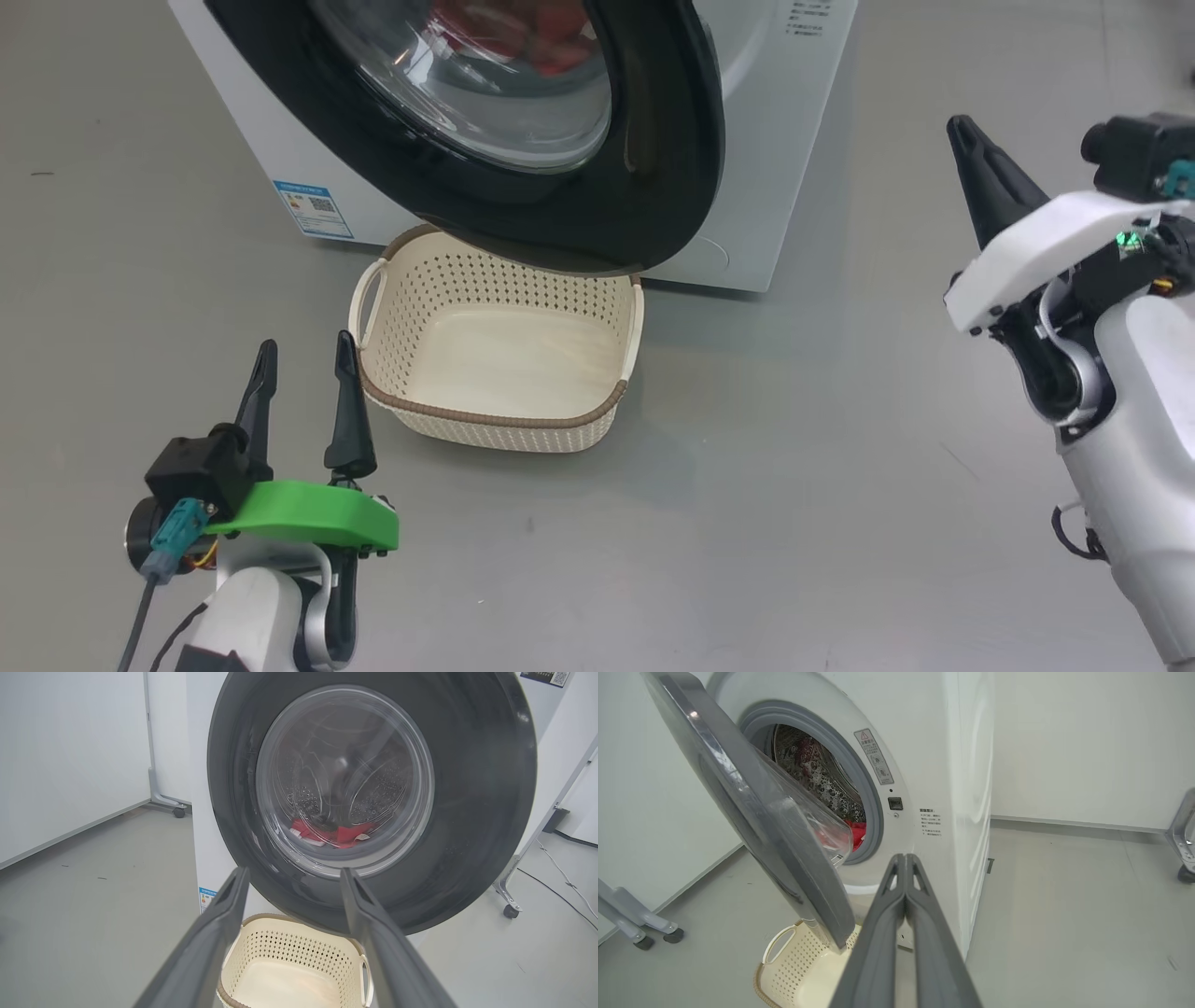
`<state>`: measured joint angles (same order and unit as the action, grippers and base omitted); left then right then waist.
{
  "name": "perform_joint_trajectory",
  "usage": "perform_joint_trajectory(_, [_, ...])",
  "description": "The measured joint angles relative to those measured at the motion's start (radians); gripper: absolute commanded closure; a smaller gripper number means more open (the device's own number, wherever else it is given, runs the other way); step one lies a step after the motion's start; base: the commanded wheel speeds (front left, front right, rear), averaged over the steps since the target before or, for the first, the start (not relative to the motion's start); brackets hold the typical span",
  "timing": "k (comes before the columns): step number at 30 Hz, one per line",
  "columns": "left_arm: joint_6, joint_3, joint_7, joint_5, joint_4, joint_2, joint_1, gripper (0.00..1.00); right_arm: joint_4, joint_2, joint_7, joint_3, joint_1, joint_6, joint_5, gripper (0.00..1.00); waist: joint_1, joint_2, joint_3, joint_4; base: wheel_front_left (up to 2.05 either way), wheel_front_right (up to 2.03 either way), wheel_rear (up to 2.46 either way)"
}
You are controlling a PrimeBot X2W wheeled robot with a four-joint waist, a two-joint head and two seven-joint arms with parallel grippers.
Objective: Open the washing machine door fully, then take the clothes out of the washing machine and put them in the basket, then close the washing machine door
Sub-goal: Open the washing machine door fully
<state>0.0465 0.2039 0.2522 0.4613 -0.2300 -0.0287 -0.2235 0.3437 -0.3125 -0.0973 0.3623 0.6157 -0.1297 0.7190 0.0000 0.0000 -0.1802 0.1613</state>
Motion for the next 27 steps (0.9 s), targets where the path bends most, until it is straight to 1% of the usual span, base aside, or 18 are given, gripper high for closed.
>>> perform_joint_trajectory(2, [0.000,-0.008,0.000,-0.002,0.002,0.000,0.006,0.00,-0.004,-0.014,0.048,0.009,-0.036,0.000,-0.038,1.00,0.0000,0.0000,0.007,-0.012,0.00,0.00,0.00])
perform_joint_trajectory(7, [-0.013,-0.008,0.000,-0.004,0.008,0.000,0.015,0.00,0.002,-0.019,0.164,-0.035,-0.137,0.000,-0.067,1.00,0.0000,0.0000,0.019,-0.033,0.00,0.00,0.00])
perform_joint_trajectory(11, [-0.017,-0.014,0.000,-0.005,0.008,-0.001,0.022,0.00,0.009,-0.004,0.229,-0.050,-0.206,0.010,-0.070,1.00,0.0000,0.0000,0.021,-0.041,0.00,0.00,0.00])
perform_joint_trajectory(12, [-0.018,-0.015,0.000,-0.006,0.009,-0.001,0.024,0.00,0.010,-0.003,0.263,-0.041,-0.234,0.020,-0.098,0.76,0.0000,0.0000,0.022,-0.044,0.00,0.00,0.00])
perform_joint_trajectory(13, [-0.018,-0.017,0.000,-0.006,0.009,-0.001,0.026,0.00,0.010,-0.002,0.281,-0.040,-0.243,0.025,-0.110,0.27,0.0000,0.0000,0.022,-0.046,0.00,0.00,0.00])
perform_joint_trajectory(14, [-0.018,-0.019,0.000,-0.006,0.009,-0.001,0.027,0.00,0.012,0.000,0.292,-0.041,-0.251,0.031,-0.112,0.00,0.0000,0.0000,0.022,-0.048,0.00,0.00,0.00])
perform_joint_trajectory(17, [-0.025,-0.026,0.000,-0.008,0.009,-0.001,0.030,0.00,0.014,0.018,0.331,-0.047,-0.271,0.043,-0.112,0.00,0.0000,0.0000,0.023,-0.053,0.00,0.00,0.00])
perform_joint_trajectory(21, [-0.026,-0.033,0.000,-0.015,0.009,-0.001,0.033,0.00,0.017,0.030,0.332,-0.040,-0.290,0.046,-0.121,0.00,0.0000,0.0000,0.026,-0.062,0.00,0.00,0.00])
perform_joint_trajectory(22, [-0.026,-0.033,0.000,-0.015,0.009,-0.001,0.035,0.00,0.016,0.030,0.332,-0.043,-0.295,0.054,-0.122,0.00,0.0000,0.0000,0.026,-0.064,0.00,0.00,0.00])
perform_joint_trajectory(27, [-0.027,-0.034,0.000,-0.016,0.004,-0.001,0.045,0.00,0.011,0.040,0.341,-0.056,-0.302,0.063,-0.125,0.00,0.0000,0.0000,0.029,-0.069,0.00,0.00,0.00])
